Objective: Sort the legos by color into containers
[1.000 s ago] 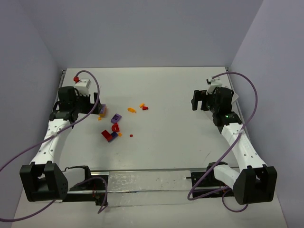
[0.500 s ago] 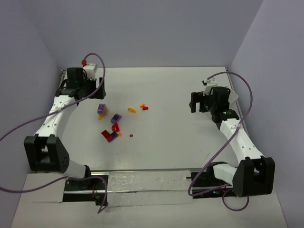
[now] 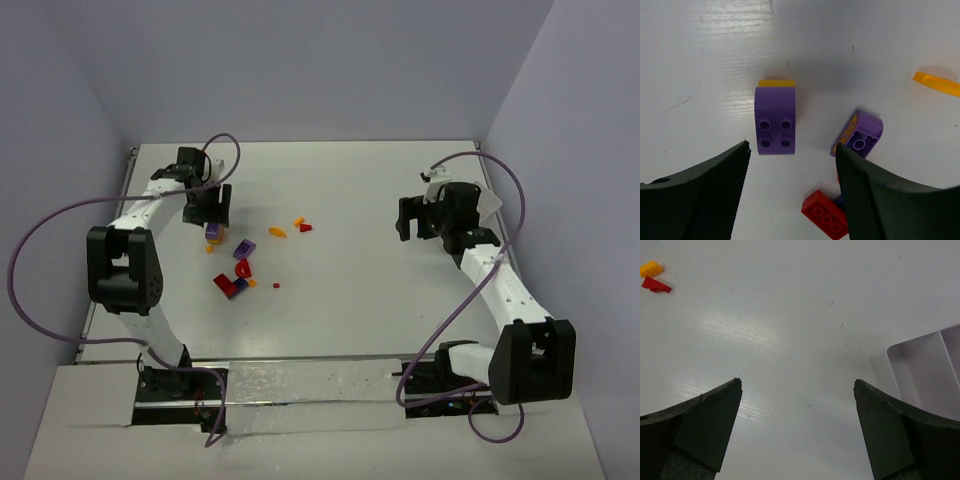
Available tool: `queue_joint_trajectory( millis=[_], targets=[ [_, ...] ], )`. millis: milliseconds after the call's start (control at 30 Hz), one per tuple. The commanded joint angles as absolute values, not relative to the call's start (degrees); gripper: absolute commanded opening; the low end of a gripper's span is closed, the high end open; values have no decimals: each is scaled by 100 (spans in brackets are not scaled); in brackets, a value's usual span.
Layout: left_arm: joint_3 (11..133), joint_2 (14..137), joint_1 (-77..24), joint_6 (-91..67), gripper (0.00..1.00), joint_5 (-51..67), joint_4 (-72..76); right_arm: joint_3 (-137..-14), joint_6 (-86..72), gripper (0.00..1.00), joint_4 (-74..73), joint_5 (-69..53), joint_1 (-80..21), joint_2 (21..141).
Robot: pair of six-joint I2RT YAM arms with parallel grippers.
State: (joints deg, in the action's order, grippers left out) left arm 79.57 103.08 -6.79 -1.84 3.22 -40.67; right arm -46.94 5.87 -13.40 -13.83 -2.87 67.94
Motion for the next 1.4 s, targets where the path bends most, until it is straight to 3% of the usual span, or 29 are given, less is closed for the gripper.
queue_joint_trajectory(
  millis=[0, 167, 567, 1067, 1167, 1367],
  targets=[
    [8310, 10438, -703, -299, 73, 166, -4355, -5045, 650, 100, -1353, -1516, -316, 6887],
    [8335, 10539, -703, -327, 65, 95, -4378, -5046, 652, 100, -1353, -1540, -318, 6917],
    [8429, 10774, -703, -345, 59, 26, -4414, -5078, 659, 100, -1380, -1538, -325, 6966],
    [8420, 10837, -703, -369, 39, -261, -4343, -5106, 642, 100, -1432, -1547, -317, 6952],
    [8435, 10876, -703, -352, 40, -361, -4348, -5098, 642, 100, -1441, -1568, -316, 6935],
    [8429, 10969, -703, -325, 56, -361, -4333, -5115, 633, 100, -1477, -1608, -317, 6943]
  ],
)
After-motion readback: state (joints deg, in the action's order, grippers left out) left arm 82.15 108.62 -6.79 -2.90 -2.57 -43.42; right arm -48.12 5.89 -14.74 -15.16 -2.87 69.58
